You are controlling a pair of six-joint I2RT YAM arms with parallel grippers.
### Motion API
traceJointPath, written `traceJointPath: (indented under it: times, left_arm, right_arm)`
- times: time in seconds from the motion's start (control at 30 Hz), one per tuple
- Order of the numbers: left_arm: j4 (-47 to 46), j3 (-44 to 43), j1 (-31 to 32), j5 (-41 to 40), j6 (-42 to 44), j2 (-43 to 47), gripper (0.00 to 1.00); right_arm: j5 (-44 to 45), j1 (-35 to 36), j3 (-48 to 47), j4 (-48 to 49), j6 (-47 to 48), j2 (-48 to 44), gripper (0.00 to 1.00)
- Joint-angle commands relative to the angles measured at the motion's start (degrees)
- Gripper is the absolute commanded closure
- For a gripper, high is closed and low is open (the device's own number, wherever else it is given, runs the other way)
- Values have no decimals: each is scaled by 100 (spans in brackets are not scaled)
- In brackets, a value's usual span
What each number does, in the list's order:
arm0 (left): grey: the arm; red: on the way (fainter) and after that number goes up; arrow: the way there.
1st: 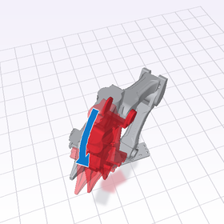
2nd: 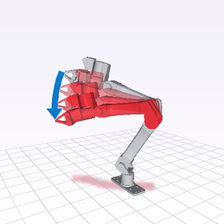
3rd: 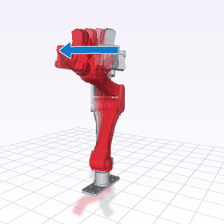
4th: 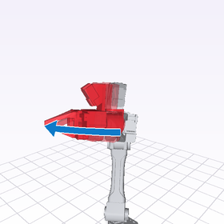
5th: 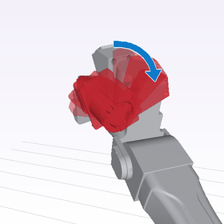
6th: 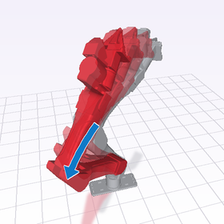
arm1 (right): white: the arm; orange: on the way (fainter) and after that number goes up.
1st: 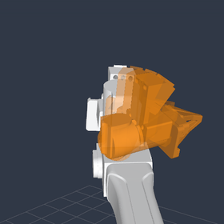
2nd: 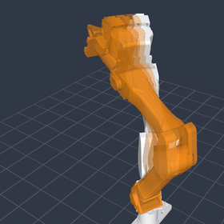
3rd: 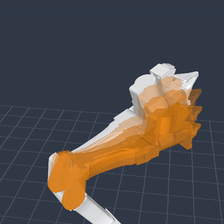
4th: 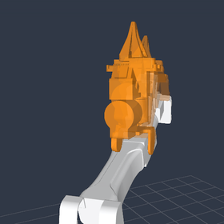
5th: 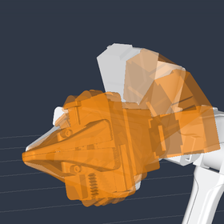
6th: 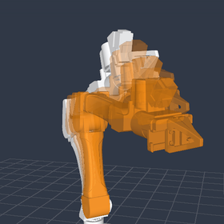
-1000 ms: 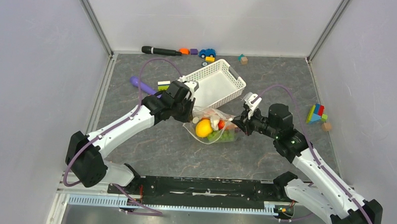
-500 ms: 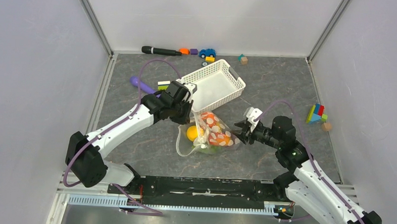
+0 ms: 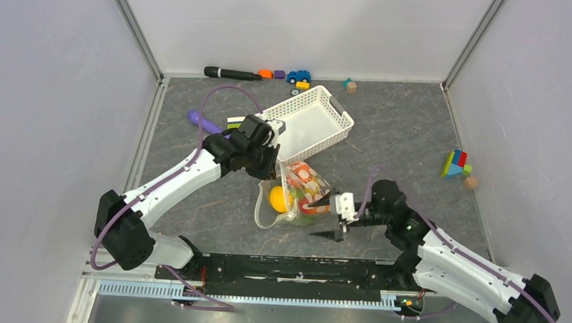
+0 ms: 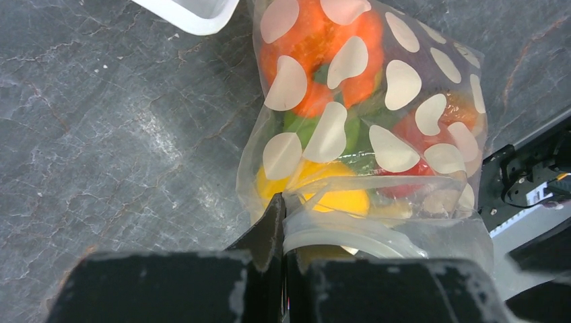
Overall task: Place the food in the zip-top bag and seal the zipper
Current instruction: Adjust the zipper food storage bag at the center of the board.
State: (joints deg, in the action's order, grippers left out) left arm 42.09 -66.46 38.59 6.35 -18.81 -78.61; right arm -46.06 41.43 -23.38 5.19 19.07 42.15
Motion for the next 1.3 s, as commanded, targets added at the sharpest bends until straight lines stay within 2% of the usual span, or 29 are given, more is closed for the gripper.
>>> traceJointPath:
  times: [0.0,0.27,0.4,0.53,0.7,0.77,0.87,1.0,1.07,1.17,1.23,1.27]
  left_arm:
    - [132,-310,-17,228,-340,6,98]
    - [160,-156,-18,307,-569,150,98]
    - [186,-149,-18,253,-627,148,98]
    - [195,-157,-18,233,-731,107,98]
    - [278,-151,-17,57,-833,77,98]
    - [282,-124,-18,52,-871,85,98]
    - [282,-114,-18,25,-909,116,98]
    - [292,-89,-18,50,-943,184,98]
    - [291,-63,-18,51,-952,233,97]
    - [296,-8,-18,44,-954,334,86]
    - [352,1,-18,17,-936,398,65]
    - [382,-12,-18,3,-897,454,58]
  right_arm:
    - [762,800,-256,193,526,418,24]
    - [2111,1154,-91,1026,126,753,24]
    - [2079,1174,53,1609,-124,923,26]
    - [2009,1221,113,1920,-397,1116,33]
    - [2429,1336,206,1924,-442,1182,41]
    - [2586,1367,286,1987,-463,1147,48]
    - [2571,1379,368,2060,-466,1116,65]
    - [2601,1377,369,2201,-621,1099,97]
    - [2551,1377,384,2387,-750,1090,100]
    - [2528,1377,454,2773,-1011,1061,100]
    - [2623,1377,397,2796,-1149,1026,100]
    - [2723,1371,308,2682,-1230,1011,100]
